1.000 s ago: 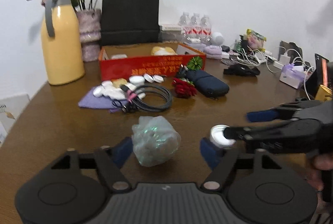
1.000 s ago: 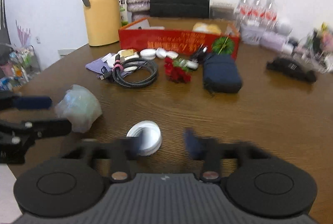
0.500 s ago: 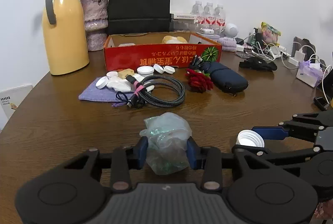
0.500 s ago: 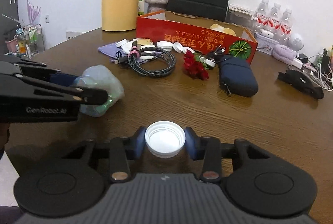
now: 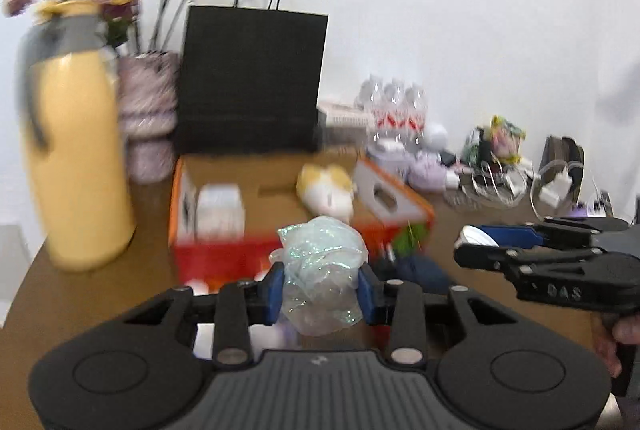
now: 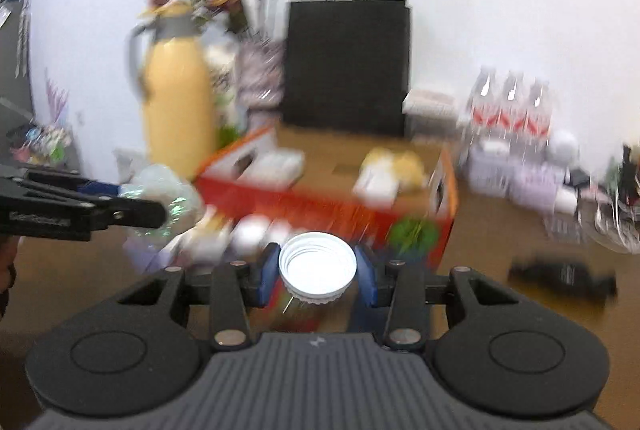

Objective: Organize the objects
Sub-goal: 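Carry the plastic bag with the left tool while the right tool carries the cap toward the box, then release the plastic bag into the box with the left tool while the right tool releases the cap, then withdraw both open tools from the box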

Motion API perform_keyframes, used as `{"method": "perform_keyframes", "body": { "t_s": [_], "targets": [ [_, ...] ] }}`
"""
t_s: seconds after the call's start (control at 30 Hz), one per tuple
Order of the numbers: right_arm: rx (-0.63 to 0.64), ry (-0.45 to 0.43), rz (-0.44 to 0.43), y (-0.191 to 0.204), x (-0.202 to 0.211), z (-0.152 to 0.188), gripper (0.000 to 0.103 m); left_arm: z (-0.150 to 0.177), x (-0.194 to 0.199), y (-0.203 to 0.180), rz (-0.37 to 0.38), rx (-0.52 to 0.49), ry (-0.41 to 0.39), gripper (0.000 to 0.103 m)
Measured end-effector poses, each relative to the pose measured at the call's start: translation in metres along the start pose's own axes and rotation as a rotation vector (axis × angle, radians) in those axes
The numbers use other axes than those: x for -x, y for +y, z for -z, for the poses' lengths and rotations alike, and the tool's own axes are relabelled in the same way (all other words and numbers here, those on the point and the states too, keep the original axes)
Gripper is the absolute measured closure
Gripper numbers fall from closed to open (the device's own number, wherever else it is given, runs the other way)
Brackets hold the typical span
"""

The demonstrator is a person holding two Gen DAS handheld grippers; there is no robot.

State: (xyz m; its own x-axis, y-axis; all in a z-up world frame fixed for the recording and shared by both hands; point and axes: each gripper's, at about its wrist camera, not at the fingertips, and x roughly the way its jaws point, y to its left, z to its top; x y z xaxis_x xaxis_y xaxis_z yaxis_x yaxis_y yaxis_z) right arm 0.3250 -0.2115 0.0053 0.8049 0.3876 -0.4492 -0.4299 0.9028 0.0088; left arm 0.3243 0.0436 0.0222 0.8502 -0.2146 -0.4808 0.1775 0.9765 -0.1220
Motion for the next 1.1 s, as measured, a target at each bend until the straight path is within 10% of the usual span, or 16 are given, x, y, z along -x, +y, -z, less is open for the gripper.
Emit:
{"method": "perform_keyframes", "body": {
  "t_s": [0.3,0.4,0.53,0.83,1.1],
  "targets": [
    [-0.126,0.152,-0.043,-0.046,-0.201,-0.121,0.062,-0.099,-0.192,0.051,-0.047,0.083,0.191,0.066],
    [-0.206,0.212,-0.034,-0.046,-0.256,-0.128,0.060,-0.098,-0.233,0.064,-0.147,0.105,0.215,0.037],
    [-0.307,0.223,-0.046,-0.057,-0.296,-0.117,0.030,-0.093,-0.239,0.077,-0.105,0.091,0.200,0.028],
    [-0.254,0.118,-0.022,-0.062,-0.243,-0.127,0.016,-0.103,-0.179,0.079,-0.218,0.084,0.157,0.014],
    [-0.320,-0.024,-0.204,-0.049,-0.087,-0.106,0.000,-0.058,-0.014,0.035,-0.177,-0.033,0.007,0.008]
  ]
}}
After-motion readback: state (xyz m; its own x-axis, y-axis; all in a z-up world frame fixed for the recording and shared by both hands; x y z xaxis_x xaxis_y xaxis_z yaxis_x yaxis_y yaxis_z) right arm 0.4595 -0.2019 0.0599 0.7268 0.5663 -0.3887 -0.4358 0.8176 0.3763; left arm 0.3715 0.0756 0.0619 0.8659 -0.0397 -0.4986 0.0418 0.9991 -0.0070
